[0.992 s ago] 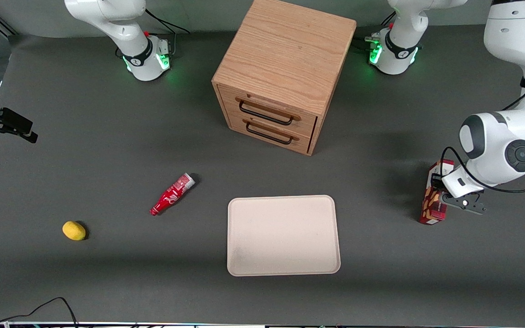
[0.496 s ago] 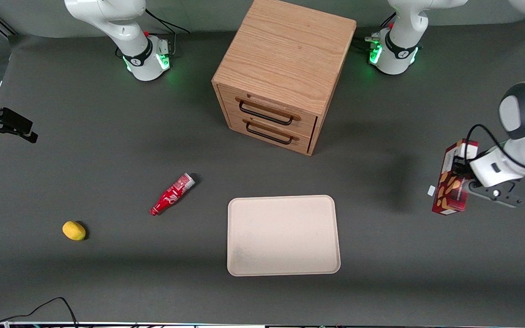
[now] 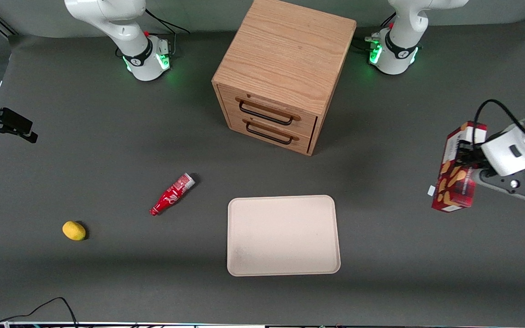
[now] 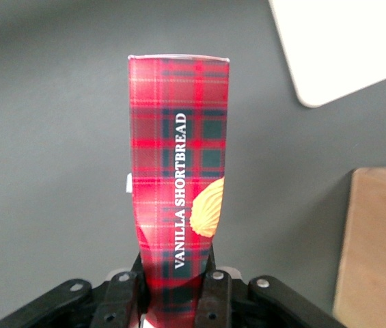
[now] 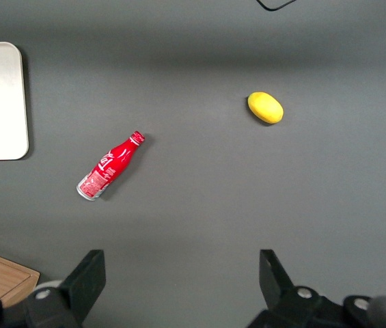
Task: Place red cookie box on tray
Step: 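Carry the cookie box over the cream tray's corner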
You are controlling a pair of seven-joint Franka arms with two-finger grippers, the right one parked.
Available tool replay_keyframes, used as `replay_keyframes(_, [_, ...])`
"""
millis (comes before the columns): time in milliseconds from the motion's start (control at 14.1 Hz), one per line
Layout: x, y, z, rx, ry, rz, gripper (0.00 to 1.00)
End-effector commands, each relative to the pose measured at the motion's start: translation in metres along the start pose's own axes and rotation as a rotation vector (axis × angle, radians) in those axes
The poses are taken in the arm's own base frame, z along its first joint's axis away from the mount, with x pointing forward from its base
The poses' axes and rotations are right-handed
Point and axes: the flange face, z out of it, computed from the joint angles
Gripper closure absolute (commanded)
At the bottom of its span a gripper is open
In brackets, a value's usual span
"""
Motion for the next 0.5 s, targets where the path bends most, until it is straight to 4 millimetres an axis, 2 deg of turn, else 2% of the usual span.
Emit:
replay_keyframes(0, [0.064,0.057,0.029,-0.038,-0.001,-0.11,1.0])
replay_keyframes(213, [0.119,0.131,0.063,-0.035,0.05,-0.206,1.0])
replay_keyframes(425, [0.154,0.199,0.128,0.077,0.141,-0.22,1.0])
